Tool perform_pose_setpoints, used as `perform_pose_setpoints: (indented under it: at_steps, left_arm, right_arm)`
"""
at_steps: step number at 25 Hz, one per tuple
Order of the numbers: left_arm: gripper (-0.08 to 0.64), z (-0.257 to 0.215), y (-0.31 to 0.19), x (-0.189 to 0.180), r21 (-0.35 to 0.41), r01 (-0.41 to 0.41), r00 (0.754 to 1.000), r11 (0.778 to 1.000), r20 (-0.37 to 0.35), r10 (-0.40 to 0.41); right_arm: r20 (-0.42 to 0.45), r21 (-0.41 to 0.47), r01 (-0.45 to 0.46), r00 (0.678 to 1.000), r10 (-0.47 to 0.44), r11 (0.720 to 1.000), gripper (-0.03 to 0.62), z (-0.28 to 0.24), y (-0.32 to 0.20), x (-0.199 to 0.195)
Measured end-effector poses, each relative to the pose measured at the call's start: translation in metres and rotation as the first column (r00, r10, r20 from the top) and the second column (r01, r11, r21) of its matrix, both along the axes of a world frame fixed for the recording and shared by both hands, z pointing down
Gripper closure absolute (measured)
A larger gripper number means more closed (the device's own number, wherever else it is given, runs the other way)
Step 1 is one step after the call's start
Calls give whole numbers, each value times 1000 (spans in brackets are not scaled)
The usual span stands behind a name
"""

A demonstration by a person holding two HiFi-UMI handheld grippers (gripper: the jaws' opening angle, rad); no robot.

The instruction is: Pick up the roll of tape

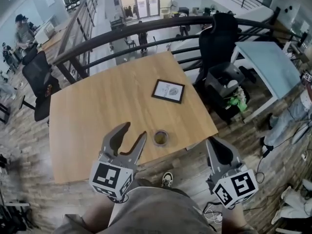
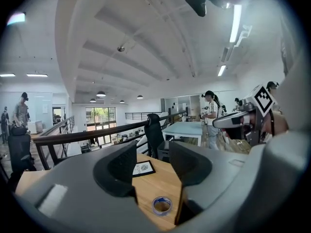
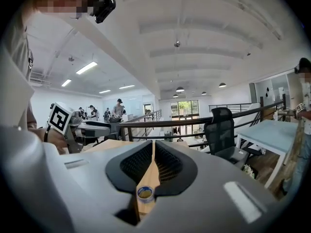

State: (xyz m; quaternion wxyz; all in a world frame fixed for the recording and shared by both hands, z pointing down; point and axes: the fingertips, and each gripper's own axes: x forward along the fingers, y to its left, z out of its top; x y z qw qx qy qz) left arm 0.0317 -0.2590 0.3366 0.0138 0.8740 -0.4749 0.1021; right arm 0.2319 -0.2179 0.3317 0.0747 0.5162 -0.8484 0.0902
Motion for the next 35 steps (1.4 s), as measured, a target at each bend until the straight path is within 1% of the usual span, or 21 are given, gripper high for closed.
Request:
perform_pose_setpoints:
  at_steps: [3,6,15,20,23,26,30,33,35]
  left_arm:
    - [351,2,-8,3,-3,18,1000,1000,20,-18]
    - [351,4,-15,4,-6,34,999,999,25,-34]
    - [351,15,-23,-10,-34,52,998,998,46,-51]
    - [351,21,-24,-15,-45,55,997,997,49,-53]
    - [351,34,-26,-14,-80,43,997,996,69,-38]
    - [350,56,-33,-10,-130,32,995,991,100,-19]
    - [350,85,-44,-4,-184,27,993,983,115,-6]
    - [349,108,-52,2,-229,18,992,973,125,11]
    - [350,128,-57,5,-273,10,991,962,130,27]
  right_arm:
    - [12,-1,5,1000,-5,1000,566,3,-17,7]
    - [24,-7,19,1000,-18,1000,566,7,-27,8]
    - [14,-31,61,998,-61,998,566,17,-40,-11]
    - [25,-38,59,998,-58,998,566,24,-45,-17]
    - [31,-45,65,998,-64,997,566,28,-47,-23]
    - [38,-33,59,998,-58,998,566,32,-51,-26]
    - [6,-50,45,999,-45,998,566,48,-59,-30]
    - [0,-80,48,999,-48,996,566,66,-65,-32]
    - [-18,-94,33,999,-34,995,566,79,-71,-30]
